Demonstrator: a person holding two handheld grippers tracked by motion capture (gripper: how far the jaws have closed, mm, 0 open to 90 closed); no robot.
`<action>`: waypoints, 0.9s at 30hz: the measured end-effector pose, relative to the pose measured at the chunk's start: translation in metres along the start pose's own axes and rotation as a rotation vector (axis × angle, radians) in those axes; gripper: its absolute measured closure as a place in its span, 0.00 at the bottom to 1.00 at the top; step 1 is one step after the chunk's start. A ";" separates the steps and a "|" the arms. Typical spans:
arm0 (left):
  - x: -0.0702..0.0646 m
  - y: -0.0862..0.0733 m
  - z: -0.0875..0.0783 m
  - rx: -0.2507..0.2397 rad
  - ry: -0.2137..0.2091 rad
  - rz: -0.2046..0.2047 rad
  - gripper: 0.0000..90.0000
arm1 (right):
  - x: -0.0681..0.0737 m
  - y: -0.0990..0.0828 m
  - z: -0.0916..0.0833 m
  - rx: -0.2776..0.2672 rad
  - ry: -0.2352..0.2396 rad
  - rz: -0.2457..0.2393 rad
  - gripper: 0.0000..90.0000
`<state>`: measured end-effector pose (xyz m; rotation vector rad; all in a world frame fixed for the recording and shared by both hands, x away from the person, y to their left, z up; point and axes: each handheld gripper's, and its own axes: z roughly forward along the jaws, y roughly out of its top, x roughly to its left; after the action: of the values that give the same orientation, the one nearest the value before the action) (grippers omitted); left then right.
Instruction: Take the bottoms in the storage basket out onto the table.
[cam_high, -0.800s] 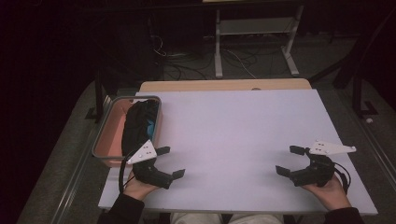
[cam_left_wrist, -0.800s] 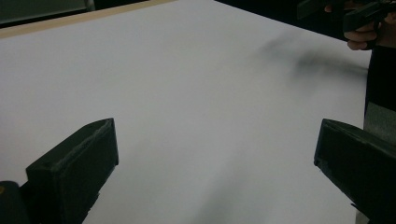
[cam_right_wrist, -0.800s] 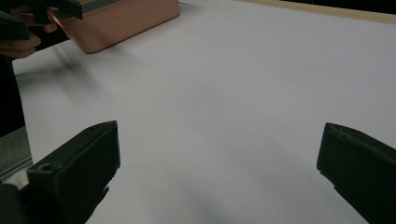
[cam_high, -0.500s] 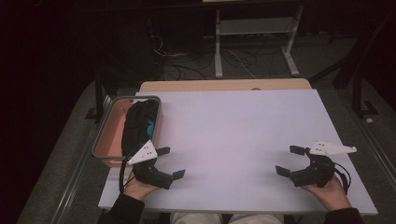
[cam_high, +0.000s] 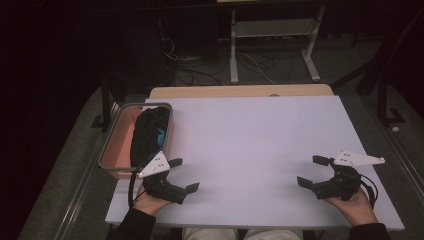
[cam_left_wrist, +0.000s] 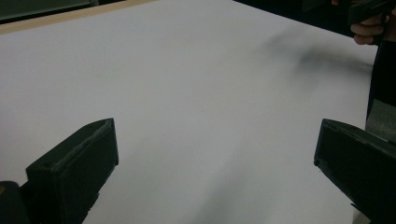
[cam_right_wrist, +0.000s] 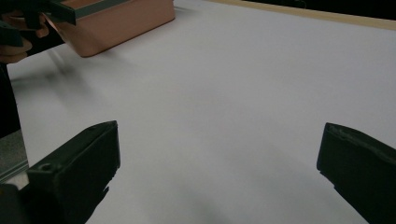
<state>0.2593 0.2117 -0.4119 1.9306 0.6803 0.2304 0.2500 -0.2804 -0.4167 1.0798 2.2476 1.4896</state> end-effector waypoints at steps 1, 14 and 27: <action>-0.001 0.000 0.000 0.000 -0.001 -0.005 0.00 | 0.000 0.000 0.000 0.000 -0.001 0.001 0.00; -0.009 0.007 0.001 0.022 -0.008 0.007 0.00 | -0.002 0.001 0.000 -0.007 0.006 0.006 0.00; -0.003 0.026 -0.008 0.034 0.004 0.012 0.00 | -0.002 0.000 0.001 0.000 0.008 0.006 0.00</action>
<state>0.2621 0.2083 -0.3847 1.9681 0.6791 0.2315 0.2521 -0.2806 -0.4173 1.0831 2.2514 1.4990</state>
